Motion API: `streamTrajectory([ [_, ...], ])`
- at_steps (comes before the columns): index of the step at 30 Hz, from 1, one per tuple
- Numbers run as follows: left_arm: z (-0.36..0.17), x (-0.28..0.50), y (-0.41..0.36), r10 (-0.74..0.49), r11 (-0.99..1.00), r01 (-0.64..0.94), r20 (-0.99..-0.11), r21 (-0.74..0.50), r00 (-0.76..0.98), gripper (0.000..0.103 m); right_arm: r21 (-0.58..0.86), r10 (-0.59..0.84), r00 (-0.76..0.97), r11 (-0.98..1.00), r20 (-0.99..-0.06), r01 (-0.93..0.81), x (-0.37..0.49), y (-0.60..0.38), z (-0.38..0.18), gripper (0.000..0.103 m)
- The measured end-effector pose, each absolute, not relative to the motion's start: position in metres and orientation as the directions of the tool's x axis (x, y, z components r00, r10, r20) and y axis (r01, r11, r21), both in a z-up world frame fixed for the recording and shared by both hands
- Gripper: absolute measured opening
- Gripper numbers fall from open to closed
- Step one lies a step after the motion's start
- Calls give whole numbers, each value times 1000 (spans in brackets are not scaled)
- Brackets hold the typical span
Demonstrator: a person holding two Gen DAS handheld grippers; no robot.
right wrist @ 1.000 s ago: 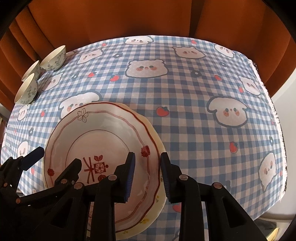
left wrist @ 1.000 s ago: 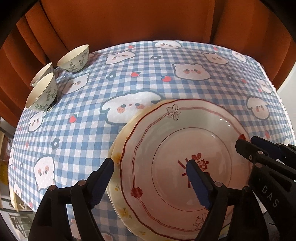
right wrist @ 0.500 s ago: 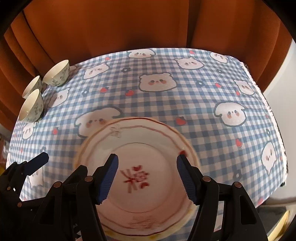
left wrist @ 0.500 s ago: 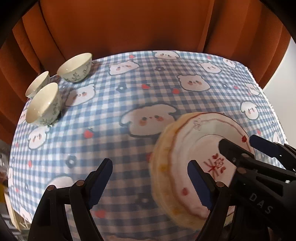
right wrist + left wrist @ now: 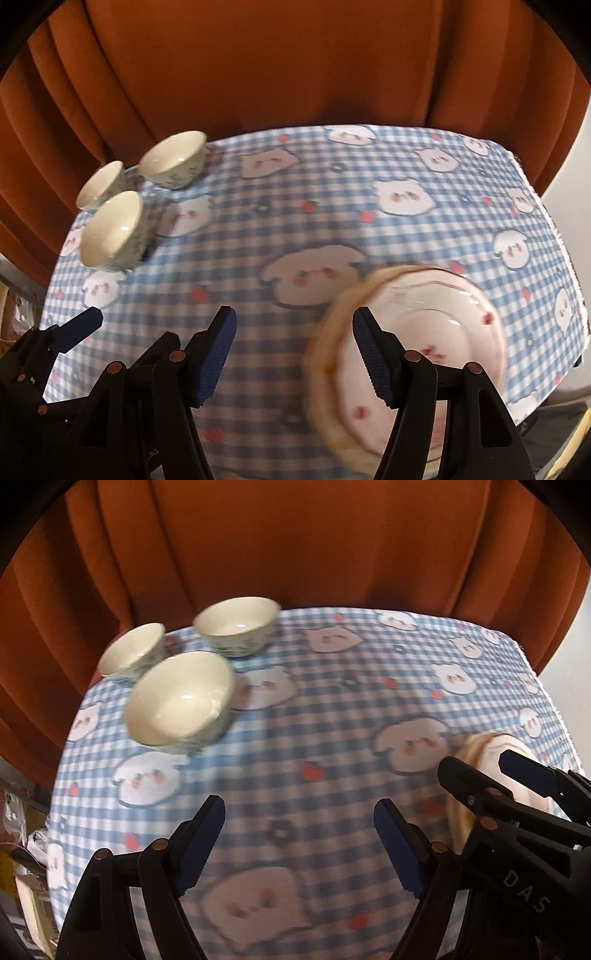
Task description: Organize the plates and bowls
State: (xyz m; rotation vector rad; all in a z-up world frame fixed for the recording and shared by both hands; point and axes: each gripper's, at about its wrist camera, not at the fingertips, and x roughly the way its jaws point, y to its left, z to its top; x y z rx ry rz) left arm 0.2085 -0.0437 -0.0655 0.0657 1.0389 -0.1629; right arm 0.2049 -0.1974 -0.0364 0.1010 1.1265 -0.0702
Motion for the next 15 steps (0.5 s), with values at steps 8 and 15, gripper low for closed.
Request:
streamTrajectory([
  [8,-56,243,25,-73,993,117,-840,-12,537,84,50,12,469,996,-883,68,237,-122,-33,69],
  [15,-54,280,61,-57,997,79,-837,-16,545,84,78,26,480,993,-877,88,276,-87,-29,69],
])
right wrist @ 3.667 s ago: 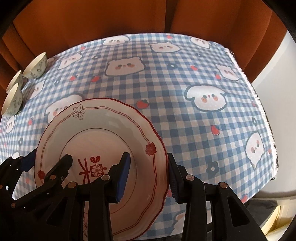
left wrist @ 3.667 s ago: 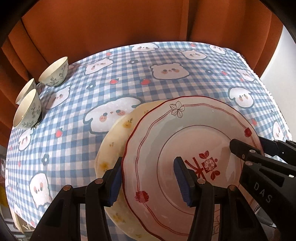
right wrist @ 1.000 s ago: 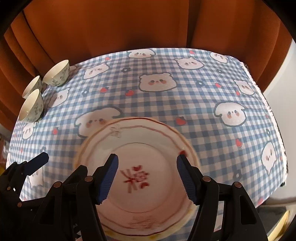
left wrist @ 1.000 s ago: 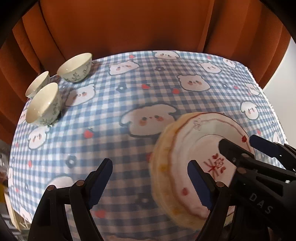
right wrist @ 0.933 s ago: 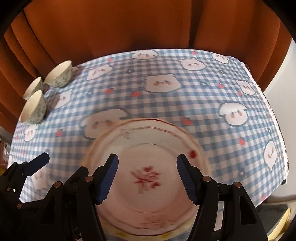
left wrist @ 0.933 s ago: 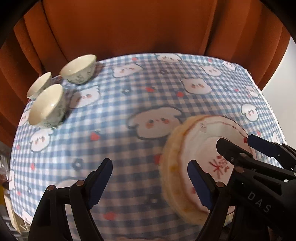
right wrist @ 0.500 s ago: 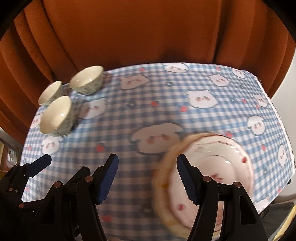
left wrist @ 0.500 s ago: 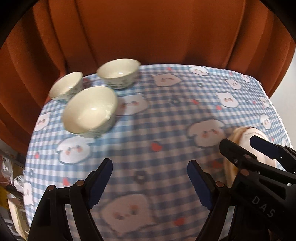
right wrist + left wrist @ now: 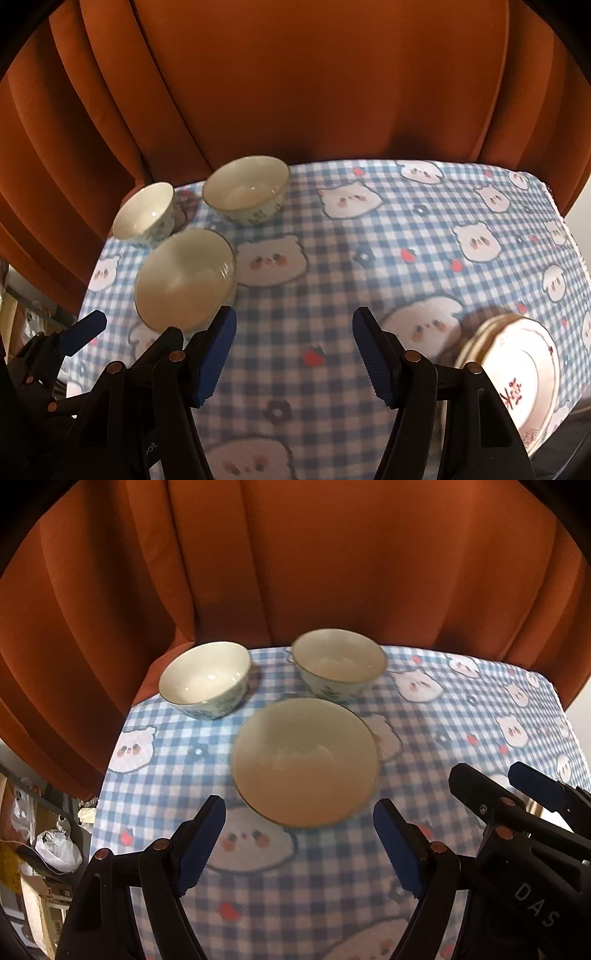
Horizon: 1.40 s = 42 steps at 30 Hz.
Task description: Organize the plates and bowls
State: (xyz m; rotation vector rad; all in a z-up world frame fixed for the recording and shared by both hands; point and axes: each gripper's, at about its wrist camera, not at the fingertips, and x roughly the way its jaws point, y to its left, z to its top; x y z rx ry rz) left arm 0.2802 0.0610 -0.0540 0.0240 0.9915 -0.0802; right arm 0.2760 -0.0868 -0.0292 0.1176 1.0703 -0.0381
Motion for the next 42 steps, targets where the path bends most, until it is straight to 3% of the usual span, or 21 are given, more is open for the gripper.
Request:
streamTrajectory([
  [7,-73,322,83,-34,999,53,-850,-7,525,78,77,22,471,992,-882,97,317,-58,-43,67],
  [13,-94,348,90,-27,999,49,-864,-3,503,67,84,24,444,990,-896,115,345,-47,-68,53],
  [15,-101,355,90,-33,999,47,-871,-11,490,57,75,15,442,990,-897,120,349,-45,-74,49],
  [20,-114,365,91,-27,999,37,-880,-11,474,52,89,34,411,989,-911,114,363,-43,-90,44],
  [29,-126,371,91,-21,999,50,-892,2,451,32,152,119,354,986,-927,67,378,-36,-108,17],
  [42,-123,351,89,-43,999,39,-906,-29,422,29,115,90,347,992,-934,53,368,-33,-99,17],
])
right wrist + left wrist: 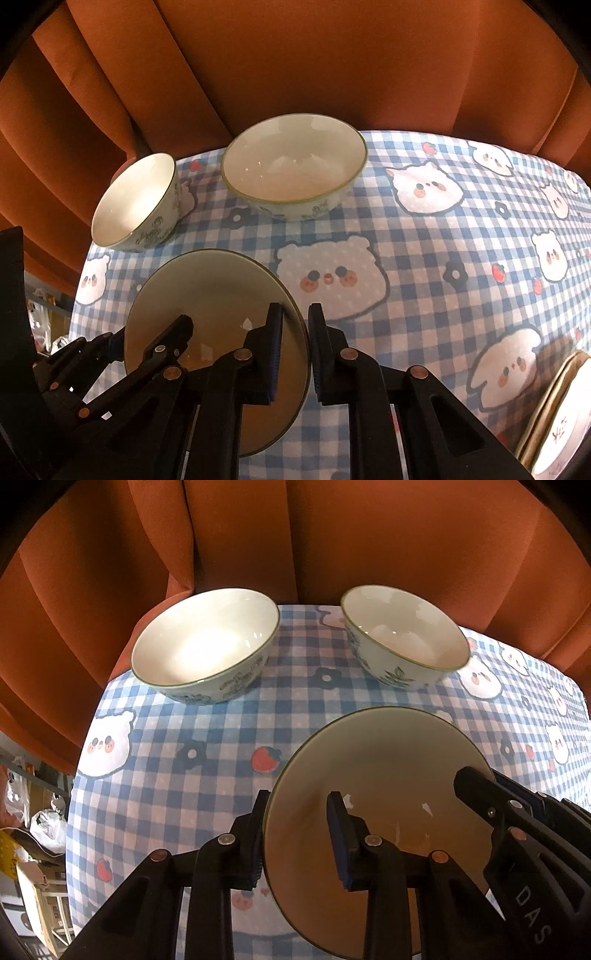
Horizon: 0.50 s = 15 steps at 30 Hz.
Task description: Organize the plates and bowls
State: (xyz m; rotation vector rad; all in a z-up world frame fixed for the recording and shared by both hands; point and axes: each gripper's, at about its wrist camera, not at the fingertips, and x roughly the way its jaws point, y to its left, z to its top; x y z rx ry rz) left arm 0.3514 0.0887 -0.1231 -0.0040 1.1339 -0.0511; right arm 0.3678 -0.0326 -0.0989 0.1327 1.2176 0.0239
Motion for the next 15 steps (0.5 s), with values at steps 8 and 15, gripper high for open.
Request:
streamTrajectory([
  [8,-112,321,73,-67,997,74,-899,-39,433,29,103,69,345,991,-936,80,339,-44,-87,17],
  [15,-99,298,60,-91,994,102,-888,-50,452,29,97,51,362,989,-931,111,312,-58,-71,17],
])
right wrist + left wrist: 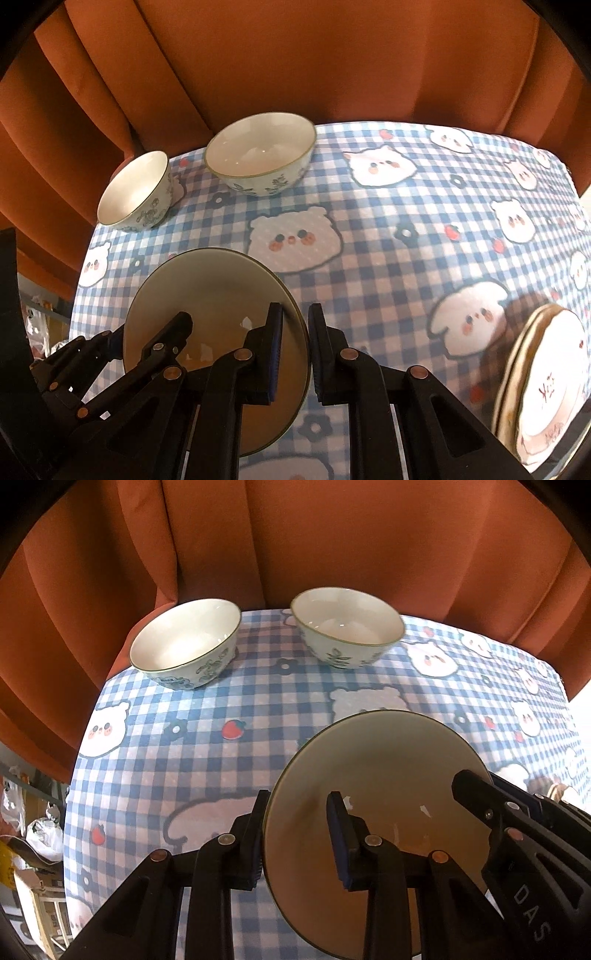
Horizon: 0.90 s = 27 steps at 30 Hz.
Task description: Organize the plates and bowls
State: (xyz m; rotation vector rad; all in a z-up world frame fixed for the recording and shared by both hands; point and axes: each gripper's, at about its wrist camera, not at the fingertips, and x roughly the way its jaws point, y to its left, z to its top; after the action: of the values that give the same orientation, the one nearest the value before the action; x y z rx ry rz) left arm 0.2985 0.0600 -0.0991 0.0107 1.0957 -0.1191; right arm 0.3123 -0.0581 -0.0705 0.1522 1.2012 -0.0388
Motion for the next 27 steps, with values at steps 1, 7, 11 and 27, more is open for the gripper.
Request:
streamTrajectory([
  [1,-97,294,57,-93,993,107,-885,-49,456,29,97,50,365,989,-930,113,309,-60,-68,17],
  [7,-89,270,42,-98,992,122,-877,-45,470,29,100,45,383,987,-923,127,286,-73,-53,17],
  [11,-86,254,28,-102,990,136,-872,-42,479,29,99,41,391,987,-919,130,271,-86,-45,17],
  [27,-101,195,-32,-75,993,113,-888,-26,454,29,106,67,364,991,-929,86,217,-148,-50,17],
])
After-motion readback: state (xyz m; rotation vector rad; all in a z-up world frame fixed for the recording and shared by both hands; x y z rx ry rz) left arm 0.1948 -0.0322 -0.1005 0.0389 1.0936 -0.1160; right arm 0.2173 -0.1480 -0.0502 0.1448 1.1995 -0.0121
